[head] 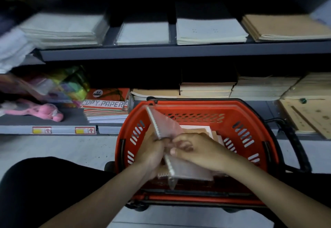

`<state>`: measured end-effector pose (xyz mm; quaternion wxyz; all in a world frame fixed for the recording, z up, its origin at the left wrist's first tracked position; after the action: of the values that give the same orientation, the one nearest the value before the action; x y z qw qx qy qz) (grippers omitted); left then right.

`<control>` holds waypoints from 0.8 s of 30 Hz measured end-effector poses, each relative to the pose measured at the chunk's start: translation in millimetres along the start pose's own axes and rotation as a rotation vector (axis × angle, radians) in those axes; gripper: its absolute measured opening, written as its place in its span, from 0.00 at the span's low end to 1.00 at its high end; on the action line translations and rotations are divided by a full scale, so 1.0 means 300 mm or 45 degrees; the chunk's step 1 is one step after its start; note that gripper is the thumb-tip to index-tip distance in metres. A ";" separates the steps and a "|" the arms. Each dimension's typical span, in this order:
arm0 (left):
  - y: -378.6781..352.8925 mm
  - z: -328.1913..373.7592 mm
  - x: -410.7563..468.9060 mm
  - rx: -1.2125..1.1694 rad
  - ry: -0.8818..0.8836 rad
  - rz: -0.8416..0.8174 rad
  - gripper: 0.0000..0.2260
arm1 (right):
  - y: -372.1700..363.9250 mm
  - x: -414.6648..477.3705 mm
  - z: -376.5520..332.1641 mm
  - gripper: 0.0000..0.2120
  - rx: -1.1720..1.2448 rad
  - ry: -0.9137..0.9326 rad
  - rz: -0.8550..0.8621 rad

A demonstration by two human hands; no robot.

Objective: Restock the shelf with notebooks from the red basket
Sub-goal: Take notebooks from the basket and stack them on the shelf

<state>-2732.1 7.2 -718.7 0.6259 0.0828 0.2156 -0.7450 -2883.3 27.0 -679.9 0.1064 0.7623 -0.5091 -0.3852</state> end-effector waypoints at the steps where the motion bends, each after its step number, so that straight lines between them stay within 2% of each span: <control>1: 0.015 0.007 0.003 0.046 -0.040 -0.017 0.14 | 0.002 0.008 0.014 0.19 0.088 -0.046 0.010; 4: 0.024 0.090 -0.025 0.163 -0.166 -0.127 0.17 | 0.041 0.032 0.058 0.30 0.136 -0.251 0.389; 5: 0.028 0.130 -0.038 0.176 -0.196 -0.174 0.17 | 0.056 0.035 0.073 0.34 0.261 -0.323 0.435; 8: 0.077 0.257 -0.059 0.187 -0.322 -0.260 0.17 | 0.089 0.041 0.094 0.39 0.867 -0.361 0.327; 10: 0.120 0.340 -0.052 0.169 -0.402 -0.273 0.15 | 0.092 0.031 0.070 0.32 1.068 -0.310 0.228; 12: 0.152 0.424 -0.035 0.158 -0.474 -0.280 0.14 | 0.070 0.014 0.007 0.24 1.087 -0.201 0.119; 13: 0.165 0.472 -0.027 0.163 -0.514 -0.286 0.13 | 0.057 0.010 -0.029 0.23 1.073 -0.136 0.105; 15: 0.192 0.579 -0.006 0.206 -0.567 -0.289 0.13 | 0.047 0.009 -0.120 0.25 1.084 0.013 0.180; 18: 0.263 0.731 0.023 0.308 -0.539 -0.283 0.16 | 0.079 0.022 -0.267 0.21 1.221 0.233 0.313; 21: 0.350 0.829 0.019 0.446 -0.512 -0.209 0.22 | 0.149 0.051 -0.412 0.17 1.270 0.342 0.386; 24: 0.420 0.876 0.027 0.487 -0.648 -0.048 0.17 | 0.219 0.122 -0.539 0.16 1.266 0.380 0.409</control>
<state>-2573.3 -127.3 -514.7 0.6188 0.0059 -0.0906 -0.7803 -2809.7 -71.8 -550.9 -0.1384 0.6799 -0.7193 0.0356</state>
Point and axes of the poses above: each hand's wrist, its own x-axis towards the middle knuckle, its own y-axis out of the back of the hand, z = x × y, the point moved 1 cm from there along x, towards the middle knuckle, and after that the axes turned 11 degrees about -y, right-handed, at the moved point
